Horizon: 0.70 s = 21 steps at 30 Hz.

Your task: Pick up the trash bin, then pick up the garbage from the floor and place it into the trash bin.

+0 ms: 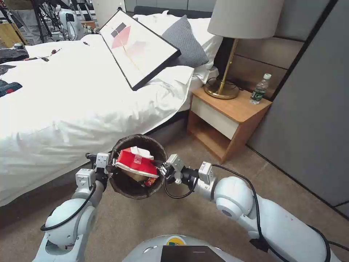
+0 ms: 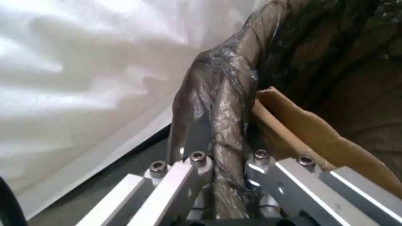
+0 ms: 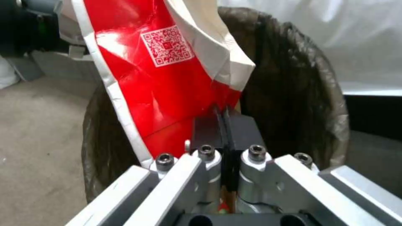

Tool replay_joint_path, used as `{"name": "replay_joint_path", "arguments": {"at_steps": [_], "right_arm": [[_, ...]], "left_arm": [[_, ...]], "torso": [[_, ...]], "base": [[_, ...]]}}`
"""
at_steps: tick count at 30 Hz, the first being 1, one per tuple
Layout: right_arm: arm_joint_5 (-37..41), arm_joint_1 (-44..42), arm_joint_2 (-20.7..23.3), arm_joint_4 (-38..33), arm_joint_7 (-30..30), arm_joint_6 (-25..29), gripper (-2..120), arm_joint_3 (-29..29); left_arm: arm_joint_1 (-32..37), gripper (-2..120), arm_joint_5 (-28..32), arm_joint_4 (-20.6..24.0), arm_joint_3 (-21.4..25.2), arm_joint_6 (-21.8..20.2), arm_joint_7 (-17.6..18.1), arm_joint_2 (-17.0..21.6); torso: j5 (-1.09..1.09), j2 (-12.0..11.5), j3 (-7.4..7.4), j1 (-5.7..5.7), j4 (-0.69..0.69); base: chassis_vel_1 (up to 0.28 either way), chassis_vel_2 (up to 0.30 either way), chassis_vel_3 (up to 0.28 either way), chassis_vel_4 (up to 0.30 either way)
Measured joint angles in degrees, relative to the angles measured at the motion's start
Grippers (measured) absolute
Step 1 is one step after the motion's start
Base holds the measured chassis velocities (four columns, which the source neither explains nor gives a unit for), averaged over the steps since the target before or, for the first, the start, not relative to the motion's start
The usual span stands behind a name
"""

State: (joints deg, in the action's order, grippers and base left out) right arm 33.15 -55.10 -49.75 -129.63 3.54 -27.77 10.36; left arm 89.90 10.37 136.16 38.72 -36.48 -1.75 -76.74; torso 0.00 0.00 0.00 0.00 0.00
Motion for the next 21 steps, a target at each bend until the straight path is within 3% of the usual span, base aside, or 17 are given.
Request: {"name": "replay_joint_path", "arguments": {"at_steps": [21], "right_arm": [[-1.68, 1.11, -2.28, 4.84, 0.14, -0.07, 2, 1.02]], "left_arm": [[-0.46, 3, 0.12, 0.05, -0.35, -0.14, 0.0, -0.15]], "torso": [[0.0, 0.0, 0.0, 0.0, 0.0]], "base": [[0.0, 0.0, 0.0, 0.0]]}}
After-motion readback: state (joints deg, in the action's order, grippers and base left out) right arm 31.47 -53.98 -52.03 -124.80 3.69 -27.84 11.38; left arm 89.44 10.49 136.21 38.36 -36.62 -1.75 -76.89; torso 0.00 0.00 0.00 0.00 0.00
